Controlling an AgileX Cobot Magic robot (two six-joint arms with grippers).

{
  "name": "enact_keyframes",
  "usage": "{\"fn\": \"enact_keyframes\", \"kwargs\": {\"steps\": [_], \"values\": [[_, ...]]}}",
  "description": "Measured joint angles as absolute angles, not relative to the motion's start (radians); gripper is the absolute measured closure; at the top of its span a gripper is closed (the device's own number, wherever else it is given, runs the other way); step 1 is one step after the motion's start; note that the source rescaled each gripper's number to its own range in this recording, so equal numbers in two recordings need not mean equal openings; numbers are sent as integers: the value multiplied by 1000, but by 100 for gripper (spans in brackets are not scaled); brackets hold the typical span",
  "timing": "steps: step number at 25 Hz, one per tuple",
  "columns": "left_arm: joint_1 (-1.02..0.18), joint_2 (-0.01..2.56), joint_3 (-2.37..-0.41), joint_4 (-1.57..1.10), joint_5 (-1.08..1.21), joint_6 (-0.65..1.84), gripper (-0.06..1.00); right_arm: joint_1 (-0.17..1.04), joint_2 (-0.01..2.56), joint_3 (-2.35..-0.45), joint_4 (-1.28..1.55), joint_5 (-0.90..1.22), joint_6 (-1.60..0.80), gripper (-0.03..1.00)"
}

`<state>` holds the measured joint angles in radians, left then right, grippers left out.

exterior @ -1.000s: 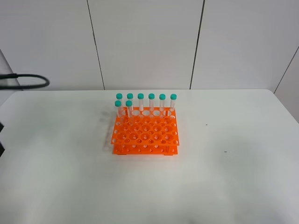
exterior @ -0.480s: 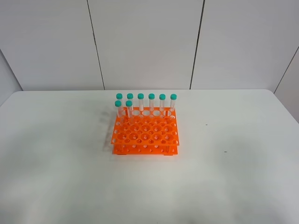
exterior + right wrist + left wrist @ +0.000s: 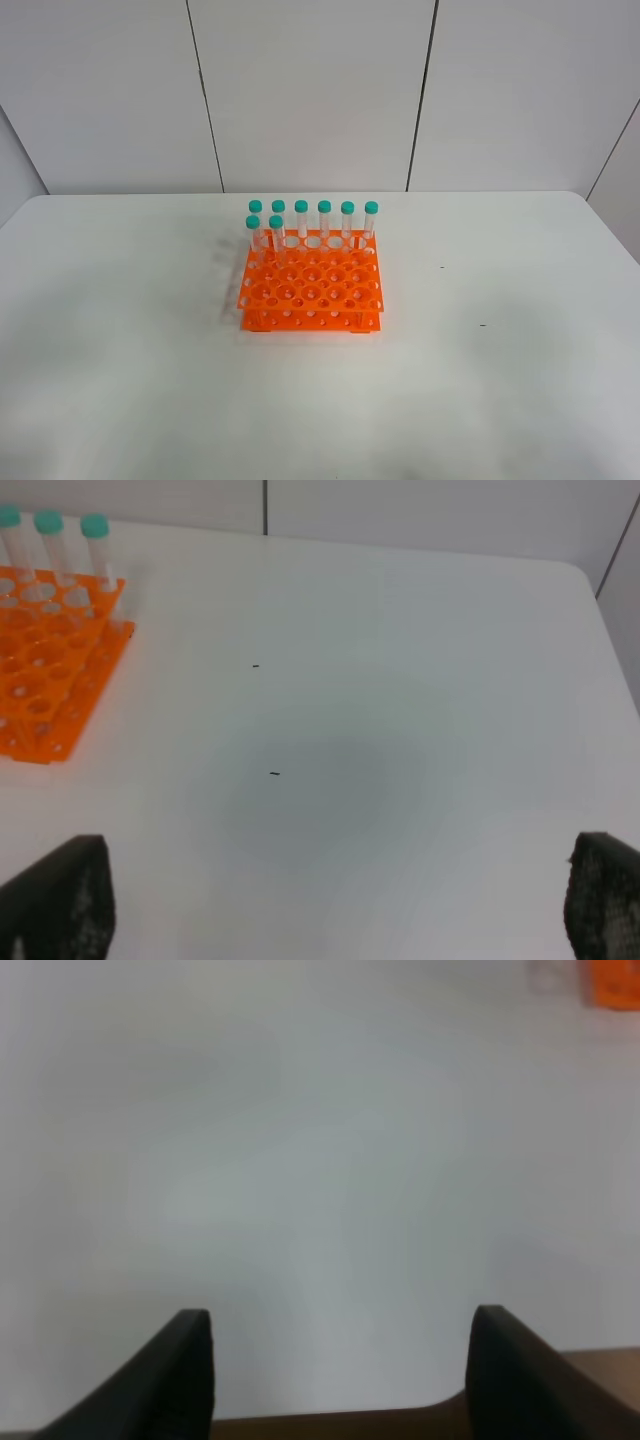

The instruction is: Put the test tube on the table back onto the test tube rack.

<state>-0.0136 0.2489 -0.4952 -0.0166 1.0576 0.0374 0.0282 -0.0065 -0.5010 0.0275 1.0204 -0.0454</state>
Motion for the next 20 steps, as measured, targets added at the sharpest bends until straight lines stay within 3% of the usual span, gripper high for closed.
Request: {"fn": "enact_keyframes", "kwargs": {"steps": [20], "values": [[-36,-2,-495,-17,1059,37,17,28,-7,-501,27,1020,-45,-3]]}}
